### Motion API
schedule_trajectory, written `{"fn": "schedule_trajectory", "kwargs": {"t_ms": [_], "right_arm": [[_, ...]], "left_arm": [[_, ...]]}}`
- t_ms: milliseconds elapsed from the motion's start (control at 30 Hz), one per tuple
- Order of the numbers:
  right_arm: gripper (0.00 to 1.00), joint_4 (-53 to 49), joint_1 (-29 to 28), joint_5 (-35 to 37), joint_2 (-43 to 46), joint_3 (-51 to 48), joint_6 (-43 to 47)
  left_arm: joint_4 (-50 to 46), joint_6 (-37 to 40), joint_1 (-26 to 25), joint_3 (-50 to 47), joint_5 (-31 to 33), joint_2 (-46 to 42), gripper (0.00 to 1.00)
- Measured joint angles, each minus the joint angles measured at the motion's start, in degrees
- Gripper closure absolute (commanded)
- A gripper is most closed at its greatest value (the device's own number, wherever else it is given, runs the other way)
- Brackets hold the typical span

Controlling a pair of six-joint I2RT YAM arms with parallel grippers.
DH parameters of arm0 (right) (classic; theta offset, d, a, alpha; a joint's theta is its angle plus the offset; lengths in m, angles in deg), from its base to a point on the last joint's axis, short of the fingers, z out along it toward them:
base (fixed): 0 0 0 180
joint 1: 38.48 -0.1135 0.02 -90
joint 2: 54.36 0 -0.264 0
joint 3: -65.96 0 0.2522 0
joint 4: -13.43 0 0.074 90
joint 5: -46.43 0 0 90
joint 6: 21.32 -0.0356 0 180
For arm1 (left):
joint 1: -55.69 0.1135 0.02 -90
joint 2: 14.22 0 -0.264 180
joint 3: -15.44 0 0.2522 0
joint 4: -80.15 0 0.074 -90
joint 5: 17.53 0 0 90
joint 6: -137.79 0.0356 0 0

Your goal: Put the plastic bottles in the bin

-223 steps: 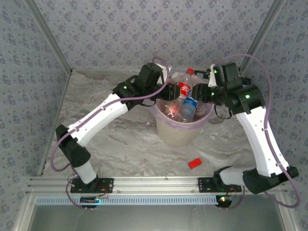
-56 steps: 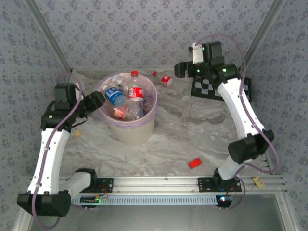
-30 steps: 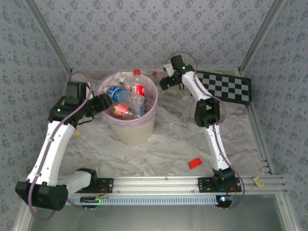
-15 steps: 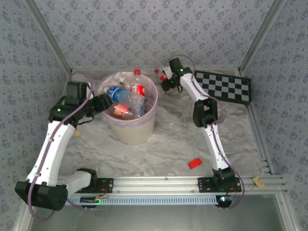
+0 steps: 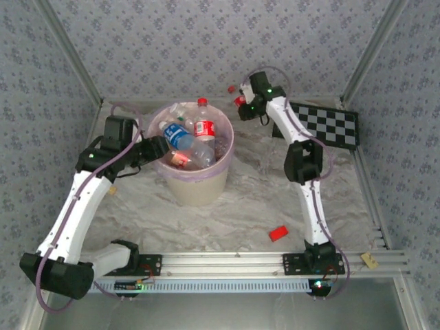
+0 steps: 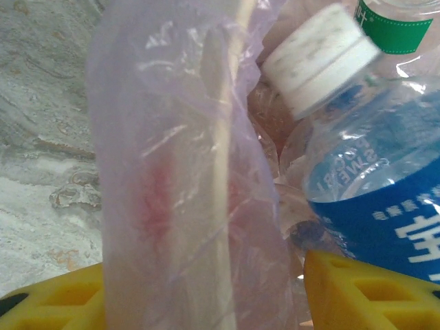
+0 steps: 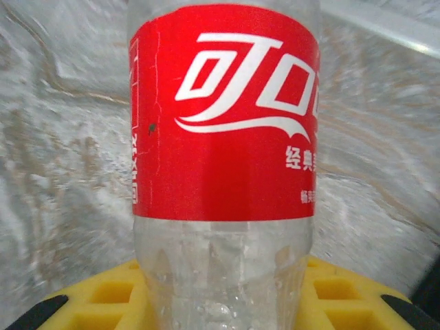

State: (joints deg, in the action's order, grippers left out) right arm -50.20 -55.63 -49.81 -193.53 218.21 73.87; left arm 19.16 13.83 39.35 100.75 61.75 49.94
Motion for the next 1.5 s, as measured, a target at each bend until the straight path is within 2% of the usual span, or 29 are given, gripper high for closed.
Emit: {"fn": "schedule_trajectory", "kwargs": {"t_ms": [233,400,533,633,800,967,1100,1500], "right_arm": [[0.82,-0.15,2.86,-3.17,19.08,-9.64,-4.52],[0.82,1.31,3.65,-7.17,34.93,-19.87,-11.17],[0.82,3.23,1.60,-9.51,45.51,-25.59,-17.16],[0.82,4.28,-3.19,-9.64,50.69,-27.87,-20.76],[0.82,4.70,-12.20,-6.03,52.92,-29.57,-24.55],[0.82,3.69,-17.00,0.63,50.51,-29.40,-26.71],[0.82,1.88,-19.08,4.31,48.41,-29.70,-27.47],[0.82,3.41,-21.88,7.10,49.53,-35.15,-28.11]], "left_arm": [[0.63,-0.20,-2.10,0.94,0.20,1.22,0.40],[0.85,-1.07,-3.96,1.14,0.70,1.60,0.40],[1.38,-3.06,-6.67,1.14,2.64,1.60,0.41],[2.56,-5.03,-10.10,1.14,5.14,1.60,0.40],[5.31,-6.29,-15.41,1.16,7.43,1.60,0.40],[5.51,-6.69,-16.74,1.16,8.72,1.86,0.37],[5.51,-6.62,-17.07,1.16,9.31,1.84,0.33],[5.01,-4.04,-15.85,4.17,14.25,-0.85,0.26]]}}
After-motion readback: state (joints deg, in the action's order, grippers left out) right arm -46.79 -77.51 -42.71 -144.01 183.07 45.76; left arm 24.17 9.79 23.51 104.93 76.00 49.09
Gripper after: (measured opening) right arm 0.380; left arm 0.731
